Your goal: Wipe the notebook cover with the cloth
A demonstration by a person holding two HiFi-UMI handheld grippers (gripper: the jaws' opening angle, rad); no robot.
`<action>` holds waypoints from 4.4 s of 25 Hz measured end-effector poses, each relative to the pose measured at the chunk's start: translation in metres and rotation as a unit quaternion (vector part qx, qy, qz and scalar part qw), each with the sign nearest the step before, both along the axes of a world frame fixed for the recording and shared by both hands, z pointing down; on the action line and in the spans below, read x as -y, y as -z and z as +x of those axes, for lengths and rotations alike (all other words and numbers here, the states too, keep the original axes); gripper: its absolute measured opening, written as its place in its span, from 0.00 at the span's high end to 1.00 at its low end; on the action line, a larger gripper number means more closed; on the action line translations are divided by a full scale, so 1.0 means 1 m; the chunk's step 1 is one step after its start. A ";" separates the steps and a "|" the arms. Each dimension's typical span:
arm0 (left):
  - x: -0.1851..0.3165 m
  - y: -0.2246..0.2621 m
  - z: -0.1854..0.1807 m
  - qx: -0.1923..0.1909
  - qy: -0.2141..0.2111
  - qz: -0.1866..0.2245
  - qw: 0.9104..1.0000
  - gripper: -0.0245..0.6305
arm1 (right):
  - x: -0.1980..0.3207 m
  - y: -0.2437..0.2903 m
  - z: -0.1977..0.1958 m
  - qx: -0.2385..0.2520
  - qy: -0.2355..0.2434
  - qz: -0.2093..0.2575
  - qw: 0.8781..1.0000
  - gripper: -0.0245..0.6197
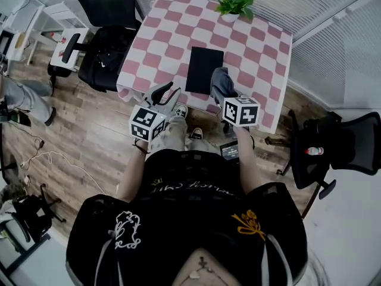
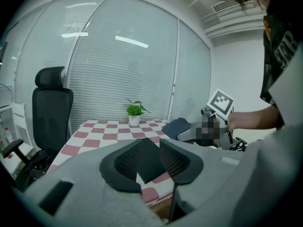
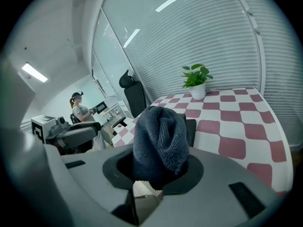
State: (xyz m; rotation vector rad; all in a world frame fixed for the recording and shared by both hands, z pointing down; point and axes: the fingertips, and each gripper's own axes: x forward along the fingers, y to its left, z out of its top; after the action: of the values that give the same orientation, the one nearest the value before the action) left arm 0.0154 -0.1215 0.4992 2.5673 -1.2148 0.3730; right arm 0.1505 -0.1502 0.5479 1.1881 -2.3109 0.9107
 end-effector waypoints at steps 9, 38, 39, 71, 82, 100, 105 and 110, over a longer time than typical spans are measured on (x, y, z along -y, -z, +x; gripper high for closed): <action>0.054 -0.039 0.006 0.036 -0.064 -0.024 0.997 0.79 | 0.074 -0.022 -0.030 -0.001 0.024 -0.027 0.999 0.83; 0.117 -0.054 0.023 0.018 -0.125 -0.048 0.991 0.79 | 0.148 -0.121 -0.011 0.003 -0.062 -0.152 0.986 0.84; 0.115 -0.055 0.025 0.019 -0.129 -0.048 0.990 0.79 | 0.146 -0.121 -0.001 0.000 -0.070 -0.150 0.986 0.84; 0.086 -0.053 -0.008 0.015 -0.064 -0.052 0.997 0.79 | 0.078 -0.126 -0.090 -0.038 0.055 -0.128 0.989 0.84; 0.079 -0.052 0.009 0.018 -0.094 -0.050 0.994 0.79 | 0.075 -0.123 -0.010 -0.054 -0.015 -0.125 0.991 0.84; 0.069 -0.050 0.012 0.016 -0.092 -0.053 0.994 0.79 | 0.065 -0.105 0.014 -0.028 -0.049 -0.112 0.992 0.84; 0.070 -0.051 0.007 0.017 -0.080 -0.054 0.995 0.79 | 0.046 -0.091 -0.045 0.000 0.020 -0.103 0.994 0.84; 0.069 -0.050 0.007 0.019 -0.077 -0.055 0.995 0.79 | 0.024 -0.102 -0.102 -0.001 0.099 -0.114 0.989 0.84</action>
State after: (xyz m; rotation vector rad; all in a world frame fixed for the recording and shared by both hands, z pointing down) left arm 0.0221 -0.1902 0.5495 2.5758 -0.9824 0.5095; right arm 0.0484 -0.1742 0.6497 0.8502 -2.2050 1.0631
